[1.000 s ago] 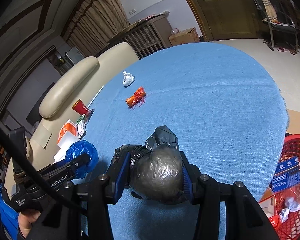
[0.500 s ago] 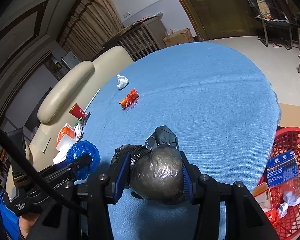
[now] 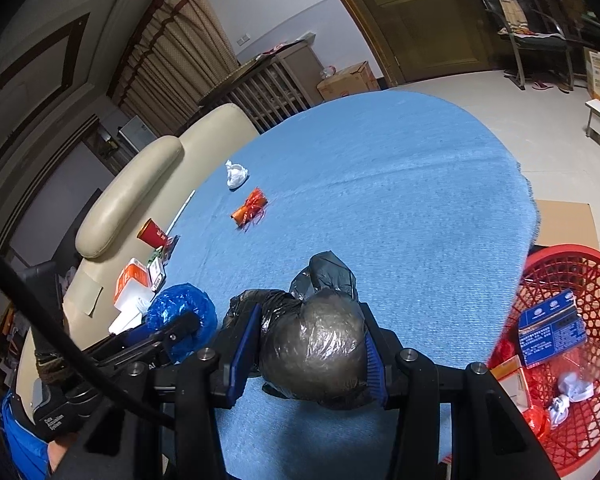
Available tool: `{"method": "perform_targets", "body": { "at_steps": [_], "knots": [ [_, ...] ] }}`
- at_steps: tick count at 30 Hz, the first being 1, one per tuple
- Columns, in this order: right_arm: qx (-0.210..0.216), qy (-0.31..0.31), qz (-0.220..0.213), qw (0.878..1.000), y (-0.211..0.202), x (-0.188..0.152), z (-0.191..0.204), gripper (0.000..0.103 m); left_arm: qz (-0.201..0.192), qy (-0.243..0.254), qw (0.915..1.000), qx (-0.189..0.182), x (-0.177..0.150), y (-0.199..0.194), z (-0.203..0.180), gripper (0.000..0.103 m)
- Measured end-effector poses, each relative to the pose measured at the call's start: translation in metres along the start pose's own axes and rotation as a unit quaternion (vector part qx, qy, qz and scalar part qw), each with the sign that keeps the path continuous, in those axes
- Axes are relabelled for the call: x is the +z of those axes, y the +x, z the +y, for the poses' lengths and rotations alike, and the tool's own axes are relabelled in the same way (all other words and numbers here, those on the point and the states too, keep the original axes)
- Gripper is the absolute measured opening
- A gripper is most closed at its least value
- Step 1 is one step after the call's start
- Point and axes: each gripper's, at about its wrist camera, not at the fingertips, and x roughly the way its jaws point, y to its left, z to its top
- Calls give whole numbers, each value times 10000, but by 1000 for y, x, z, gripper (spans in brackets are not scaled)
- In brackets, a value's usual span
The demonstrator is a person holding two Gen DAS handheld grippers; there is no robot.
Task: Collect trash
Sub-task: 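Lift both bags and carry them toward the red wastebasket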
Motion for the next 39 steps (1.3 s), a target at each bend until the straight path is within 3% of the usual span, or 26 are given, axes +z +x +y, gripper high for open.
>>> {"method": "perform_targets", "body": {
  "at_steps": [39],
  "knots": [
    [-318, 384, -444, 9978, -65, -5, -48, 50, -153, 715, 9969, -306, 5, -5, -67, 51]
  ]
}}
